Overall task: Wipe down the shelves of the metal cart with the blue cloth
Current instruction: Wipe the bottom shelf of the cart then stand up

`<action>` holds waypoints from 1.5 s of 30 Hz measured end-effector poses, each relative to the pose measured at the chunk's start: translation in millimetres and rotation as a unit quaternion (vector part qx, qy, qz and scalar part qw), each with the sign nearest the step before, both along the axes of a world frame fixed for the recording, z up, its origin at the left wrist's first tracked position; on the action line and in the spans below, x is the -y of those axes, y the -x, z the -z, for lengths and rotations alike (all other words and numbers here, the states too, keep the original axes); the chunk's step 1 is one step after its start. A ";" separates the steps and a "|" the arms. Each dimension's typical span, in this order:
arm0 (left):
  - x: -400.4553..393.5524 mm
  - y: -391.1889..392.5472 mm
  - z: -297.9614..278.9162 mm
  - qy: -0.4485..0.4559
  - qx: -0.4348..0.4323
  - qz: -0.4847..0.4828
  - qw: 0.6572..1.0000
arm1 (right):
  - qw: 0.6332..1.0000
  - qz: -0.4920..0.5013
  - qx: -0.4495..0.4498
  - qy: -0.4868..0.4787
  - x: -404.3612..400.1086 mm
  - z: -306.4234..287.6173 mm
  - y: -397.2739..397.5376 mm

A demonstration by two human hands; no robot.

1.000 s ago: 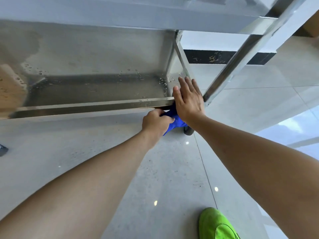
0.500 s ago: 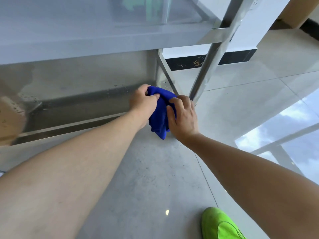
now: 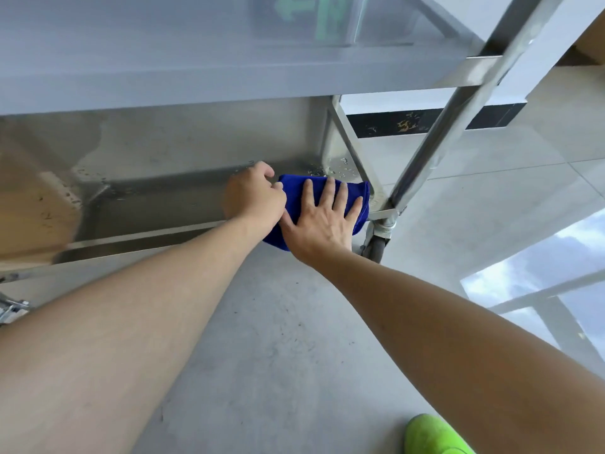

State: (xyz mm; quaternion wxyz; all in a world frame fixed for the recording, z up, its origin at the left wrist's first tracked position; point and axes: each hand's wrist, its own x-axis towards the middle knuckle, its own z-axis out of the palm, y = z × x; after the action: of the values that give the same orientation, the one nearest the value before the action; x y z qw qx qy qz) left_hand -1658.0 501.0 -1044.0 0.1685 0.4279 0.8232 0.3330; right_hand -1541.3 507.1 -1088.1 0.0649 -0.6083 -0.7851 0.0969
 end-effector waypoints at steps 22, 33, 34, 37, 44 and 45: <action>13.2 66.9 49.1 -0.063 -0.214 0.160 0.962 | 0.991 -0.080 0.106 -0.028 -172.7 -1.6 42.1; 15.9 62.4 50.7 -0.062 -0.284 0.151 0.945 | 0.993 -0.085 0.070 -0.031 -270.9 -6.1 92.2; 16.0 61.3 50.7 -0.061 -0.282 0.153 0.945 | 0.994 -0.084 0.067 -0.031 -275.7 -7.2 93.8; 15.2 56.3 49.7 -0.054 -0.290 0.159 0.942 | 0.994 -0.076 0.064 -0.034 -285.3 -9.3 91.0; 16.0 55.3 41.4 -0.050 -0.307 0.164 0.936 | 0.994 -0.083 0.065 -0.036 -256.9 -9.6 93.6; 17.1 55.1 41.3 -0.054 -0.307 0.162 0.936 | 0.993 -0.090 0.065 -0.040 -247.7 -8.5 95.0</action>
State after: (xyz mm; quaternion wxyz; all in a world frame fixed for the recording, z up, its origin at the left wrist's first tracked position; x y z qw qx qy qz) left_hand -1713.1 484.0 -1085.3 -0.0639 0.6456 0.7349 0.1975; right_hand -1636.2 754.8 -1079.6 0.0290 -0.5369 -0.8425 0.0315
